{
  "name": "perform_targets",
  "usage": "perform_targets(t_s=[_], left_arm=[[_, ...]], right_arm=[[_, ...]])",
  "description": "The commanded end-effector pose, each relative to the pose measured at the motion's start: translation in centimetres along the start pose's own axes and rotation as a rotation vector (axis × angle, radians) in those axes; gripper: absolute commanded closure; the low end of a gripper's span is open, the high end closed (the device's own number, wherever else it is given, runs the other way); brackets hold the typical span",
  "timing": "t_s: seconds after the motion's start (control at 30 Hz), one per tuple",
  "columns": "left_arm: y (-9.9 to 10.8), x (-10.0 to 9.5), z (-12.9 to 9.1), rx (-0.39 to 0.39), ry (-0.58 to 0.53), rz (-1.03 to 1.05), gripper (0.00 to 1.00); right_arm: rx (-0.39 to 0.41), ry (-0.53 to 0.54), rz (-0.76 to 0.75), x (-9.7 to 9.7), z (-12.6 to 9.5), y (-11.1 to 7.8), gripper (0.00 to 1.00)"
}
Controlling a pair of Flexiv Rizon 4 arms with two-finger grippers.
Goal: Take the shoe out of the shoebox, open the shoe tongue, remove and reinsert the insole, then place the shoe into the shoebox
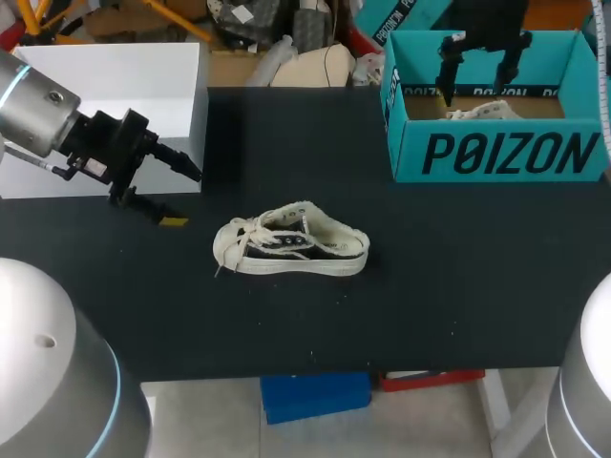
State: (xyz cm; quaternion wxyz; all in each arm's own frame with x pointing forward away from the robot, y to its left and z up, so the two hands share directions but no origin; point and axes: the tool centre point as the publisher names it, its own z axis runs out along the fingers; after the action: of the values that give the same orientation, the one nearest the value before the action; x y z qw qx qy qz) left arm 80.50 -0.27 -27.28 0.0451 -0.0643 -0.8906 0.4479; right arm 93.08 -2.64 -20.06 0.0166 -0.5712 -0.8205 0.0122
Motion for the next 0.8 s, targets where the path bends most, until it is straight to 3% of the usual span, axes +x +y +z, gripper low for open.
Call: perform_targets(t_s=[0.03, 0.57, 0.67, 0.8], left_arm=[[0.1, 0.0, 0.1, -0.001, -0.003, 0.002, 0.00], [0.1, 0.0, 0.1, -0.001, -0.003, 0.002, 0.00], [0.1, 0.0, 0.1, -0.001, -0.003, 0.002, 0.00], [0.1, 0.0, 0.1, -0.001, -0.003, 0.002, 0.00]], right_arm=[[-0.136, -0.001, -0.436, 9.9, 1.4, -7.8, 0.00], [-0.136, -0.001, -0.436, 9.9, 1.4, -7.8, 0.00], [-0.154, 0.052, -0.620, 13.7, 2.9, -8.0, 0.00], [-0.230, 0.097, -0.862, 17.4, 4.2, -8.9, 0.00]])
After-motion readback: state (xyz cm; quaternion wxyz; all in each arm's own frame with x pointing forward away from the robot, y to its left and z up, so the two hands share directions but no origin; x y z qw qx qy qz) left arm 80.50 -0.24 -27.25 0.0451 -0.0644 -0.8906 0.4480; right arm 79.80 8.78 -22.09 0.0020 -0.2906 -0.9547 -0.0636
